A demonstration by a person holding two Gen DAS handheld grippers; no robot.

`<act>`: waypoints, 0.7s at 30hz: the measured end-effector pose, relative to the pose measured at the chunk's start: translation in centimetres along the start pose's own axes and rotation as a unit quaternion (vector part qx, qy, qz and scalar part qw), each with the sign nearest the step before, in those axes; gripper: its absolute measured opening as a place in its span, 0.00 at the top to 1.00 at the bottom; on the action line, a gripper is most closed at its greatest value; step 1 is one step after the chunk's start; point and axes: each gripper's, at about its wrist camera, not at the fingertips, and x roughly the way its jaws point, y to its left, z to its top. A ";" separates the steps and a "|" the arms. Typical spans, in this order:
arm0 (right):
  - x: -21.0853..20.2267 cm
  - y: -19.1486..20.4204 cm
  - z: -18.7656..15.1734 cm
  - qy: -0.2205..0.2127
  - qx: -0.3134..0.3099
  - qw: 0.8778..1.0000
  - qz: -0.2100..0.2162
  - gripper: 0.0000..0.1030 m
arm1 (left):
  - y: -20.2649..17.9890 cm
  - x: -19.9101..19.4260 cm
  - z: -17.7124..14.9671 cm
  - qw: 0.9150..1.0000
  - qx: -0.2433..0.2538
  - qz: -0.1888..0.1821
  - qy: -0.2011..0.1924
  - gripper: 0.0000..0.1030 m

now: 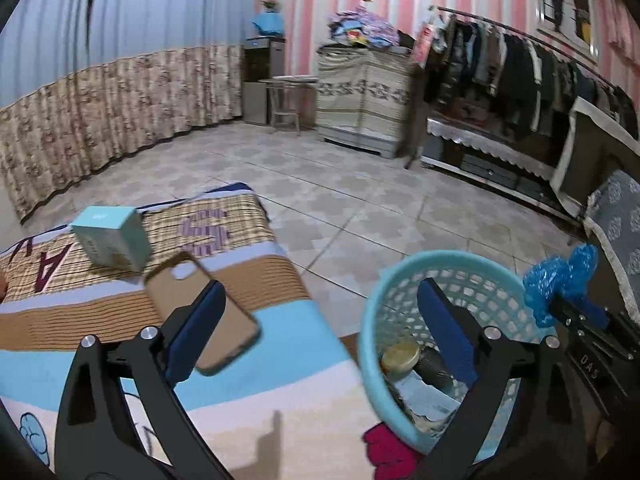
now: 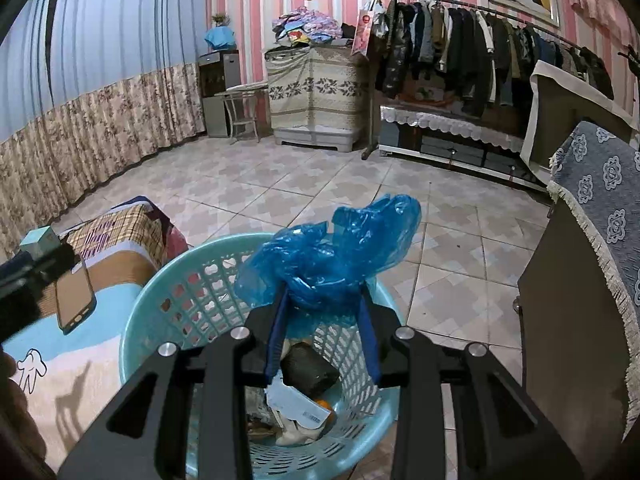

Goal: Collect trash
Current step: 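Open the left tool to drop the lid while the right tool drops the bag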

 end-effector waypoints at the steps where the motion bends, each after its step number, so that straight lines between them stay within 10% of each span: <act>1: 0.2 0.2 0.0 -0.001 -0.001 1.000 0.001 0.66 | 0.4 -0.3 0.0 1.000 -0.004 0.004 -0.003 0.08; 4: 0.6 0.5 0.1 -0.004 -0.001 1.000 0.001 0.65 | 1.2 -0.7 0.1 1.000 -0.010 0.015 -0.010 0.06; 8: 0.8 0.7 -0.2 -0.014 0.008 1.000 0.002 0.31 | 2.0 -1.0 0.0 1.000 -0.012 0.025 -0.012 0.06; 15: 0.9 1.1 -0.4 -0.024 0.011 1.000 -0.004 0.05 | 3.2 -2.7 0.2 0.999 -0.006 0.044 -0.025 0.06; 21: 0.0 2.7 -0.5 -0.029 -0.006 1.000 -0.001 0.04 | 5.2 -5.2 0.0 0.997 -0.002 0.070 -0.042 0.05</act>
